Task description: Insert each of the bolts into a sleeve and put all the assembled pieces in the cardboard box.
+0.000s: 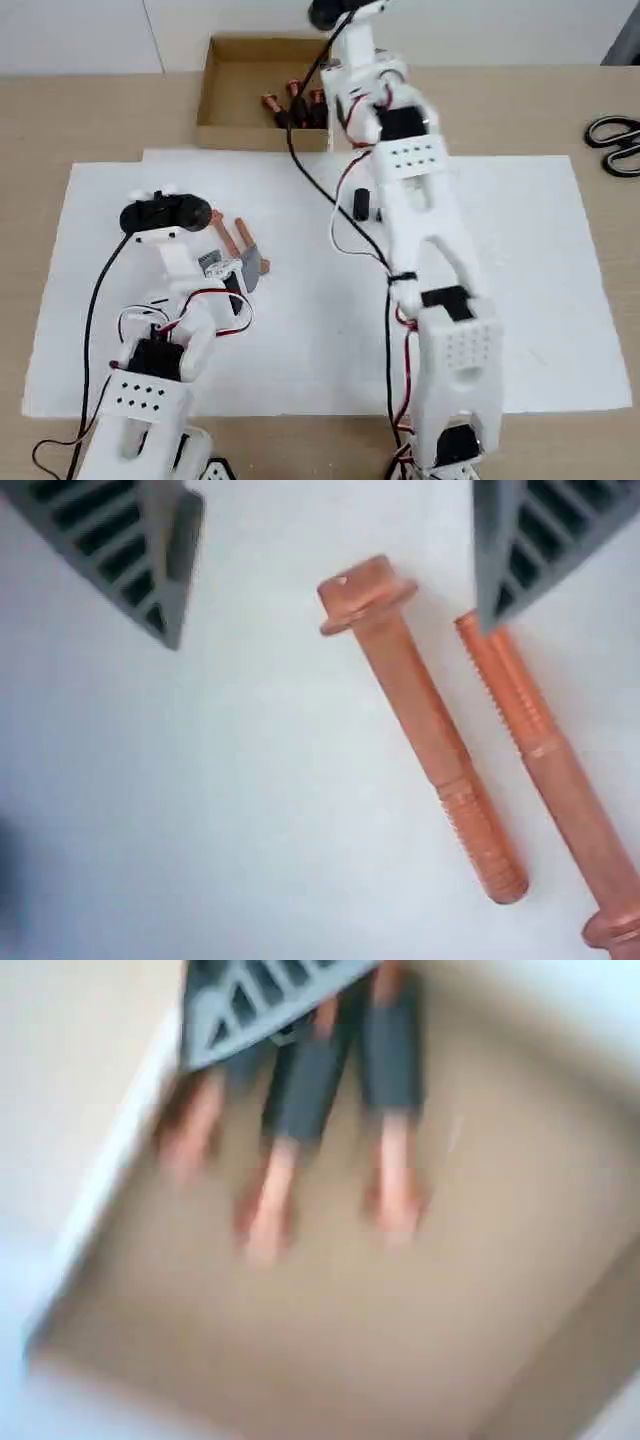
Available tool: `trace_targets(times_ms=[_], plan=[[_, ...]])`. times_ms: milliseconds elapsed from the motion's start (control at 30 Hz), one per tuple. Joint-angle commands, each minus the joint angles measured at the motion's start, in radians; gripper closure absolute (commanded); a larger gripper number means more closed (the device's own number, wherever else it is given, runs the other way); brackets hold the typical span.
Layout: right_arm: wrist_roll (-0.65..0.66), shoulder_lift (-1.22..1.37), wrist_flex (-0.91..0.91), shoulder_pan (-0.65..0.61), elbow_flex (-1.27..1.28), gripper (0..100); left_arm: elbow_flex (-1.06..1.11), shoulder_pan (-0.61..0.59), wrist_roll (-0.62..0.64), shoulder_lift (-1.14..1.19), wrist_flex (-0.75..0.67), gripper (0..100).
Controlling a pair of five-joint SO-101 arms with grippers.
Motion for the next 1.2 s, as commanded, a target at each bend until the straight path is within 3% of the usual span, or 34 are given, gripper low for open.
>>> trace_targets(times_ms=[0,367,733,1067,1167], plan=[[0.012,-0.166,0.3,0.002,-0.057,80.8,-0.067,-0.008,0.006,-0.023,-0.012,82],[0.011,-0.363,0.802,0.002,-0.051,80.8,-0.088,-0.008,0.006,-0.023,-0.012,82],[0.025,-0.518,0.812,0.068,0.23,80.8,-0.085,-0.008,0.006,-0.023,-0.012,82],[0.483,-0.358,0.791,0.067,0.339,80.8,-0.084,-0.008,0.006,-0.023,-0.012,82],[0.548,-0.302,0.742,0.07,0.339,80.8,-0.084,-0.008,0.006,-0.023,-0.011,82]])
